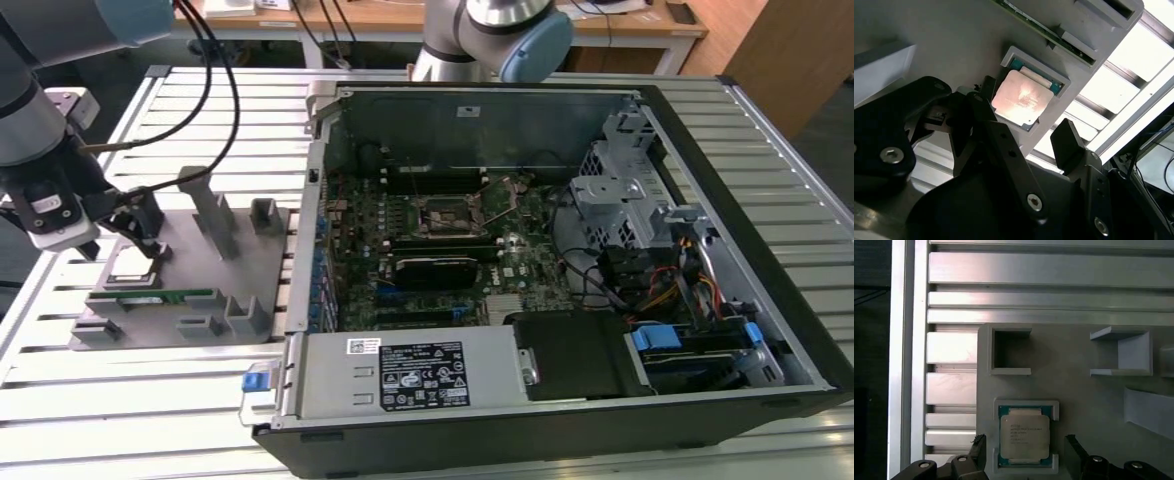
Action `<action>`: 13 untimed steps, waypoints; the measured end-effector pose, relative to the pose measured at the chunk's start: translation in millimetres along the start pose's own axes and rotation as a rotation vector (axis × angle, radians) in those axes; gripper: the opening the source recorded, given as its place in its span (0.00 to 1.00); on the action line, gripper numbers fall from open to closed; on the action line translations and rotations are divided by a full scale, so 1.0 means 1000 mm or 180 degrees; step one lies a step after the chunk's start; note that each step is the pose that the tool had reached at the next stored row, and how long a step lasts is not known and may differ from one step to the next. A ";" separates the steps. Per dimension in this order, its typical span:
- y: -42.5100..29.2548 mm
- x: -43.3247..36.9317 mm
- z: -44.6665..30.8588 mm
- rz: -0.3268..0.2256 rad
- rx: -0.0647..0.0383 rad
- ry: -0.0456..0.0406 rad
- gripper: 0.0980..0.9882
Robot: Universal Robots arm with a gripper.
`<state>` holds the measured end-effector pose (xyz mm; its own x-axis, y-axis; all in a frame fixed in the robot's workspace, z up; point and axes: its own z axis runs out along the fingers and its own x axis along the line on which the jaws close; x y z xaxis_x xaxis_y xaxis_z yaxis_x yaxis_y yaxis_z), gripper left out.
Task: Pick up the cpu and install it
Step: 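Pick up the cpu and move it towards the insertion slot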
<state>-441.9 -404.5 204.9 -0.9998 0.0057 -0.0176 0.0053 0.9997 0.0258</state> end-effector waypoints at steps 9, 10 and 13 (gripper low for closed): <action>0.0000 0.0002 0.0089 0.0000 0.0000 0.0000 0.70; 0.0002 0.0002 0.0096 0.0001 0.0000 0.0000 0.70; 0.0005 0.0002 0.0118 0.0004 0.0000 0.0000 0.70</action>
<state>-441.9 -403.7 193.2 -0.9998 0.0070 -0.0176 0.0066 0.9996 0.0258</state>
